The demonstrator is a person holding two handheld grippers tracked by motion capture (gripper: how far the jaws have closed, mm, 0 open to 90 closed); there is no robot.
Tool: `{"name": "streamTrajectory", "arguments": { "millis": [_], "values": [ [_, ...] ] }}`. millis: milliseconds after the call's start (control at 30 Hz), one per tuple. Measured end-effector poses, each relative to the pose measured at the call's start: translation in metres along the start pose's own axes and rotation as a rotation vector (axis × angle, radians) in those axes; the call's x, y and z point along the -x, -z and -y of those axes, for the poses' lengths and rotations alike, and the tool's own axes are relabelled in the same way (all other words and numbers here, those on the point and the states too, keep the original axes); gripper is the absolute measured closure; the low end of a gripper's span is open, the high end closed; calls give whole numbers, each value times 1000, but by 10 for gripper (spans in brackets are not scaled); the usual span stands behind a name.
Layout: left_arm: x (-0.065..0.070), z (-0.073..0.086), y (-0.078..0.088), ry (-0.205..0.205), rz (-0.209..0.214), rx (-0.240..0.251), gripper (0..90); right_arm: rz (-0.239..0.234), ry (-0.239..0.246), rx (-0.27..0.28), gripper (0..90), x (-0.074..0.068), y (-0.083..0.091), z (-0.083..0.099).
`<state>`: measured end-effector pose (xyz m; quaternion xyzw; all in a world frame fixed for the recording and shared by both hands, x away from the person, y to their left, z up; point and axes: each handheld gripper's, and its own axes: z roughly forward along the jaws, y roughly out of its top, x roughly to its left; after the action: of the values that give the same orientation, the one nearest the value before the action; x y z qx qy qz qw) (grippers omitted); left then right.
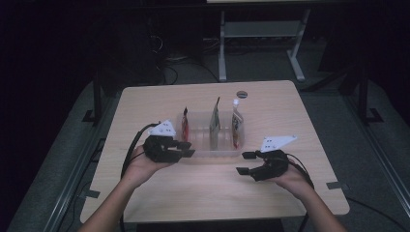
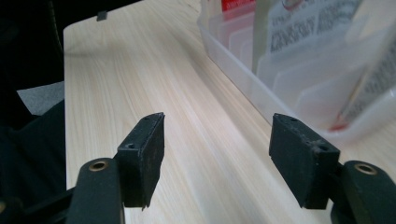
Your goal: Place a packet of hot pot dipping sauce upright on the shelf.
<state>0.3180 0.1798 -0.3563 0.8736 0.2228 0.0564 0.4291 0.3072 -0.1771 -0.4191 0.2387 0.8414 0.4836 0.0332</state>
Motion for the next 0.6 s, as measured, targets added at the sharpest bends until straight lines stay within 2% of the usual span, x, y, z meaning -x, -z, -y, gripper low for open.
{"name": "streamTrajectory", "arguments": {
  "millis": [233,433,600],
  "values": [
    [9,39,6,-31,35,-54,467,46,-5,-57,311,-3,7,17],
    [14,69,12,-62,40,-51,364,98,-13,-101,277,-8,12,29],
    [14,92,12,-41,30,-34,266,144,-16,-106,246,-9,17,35]
  ]
}}
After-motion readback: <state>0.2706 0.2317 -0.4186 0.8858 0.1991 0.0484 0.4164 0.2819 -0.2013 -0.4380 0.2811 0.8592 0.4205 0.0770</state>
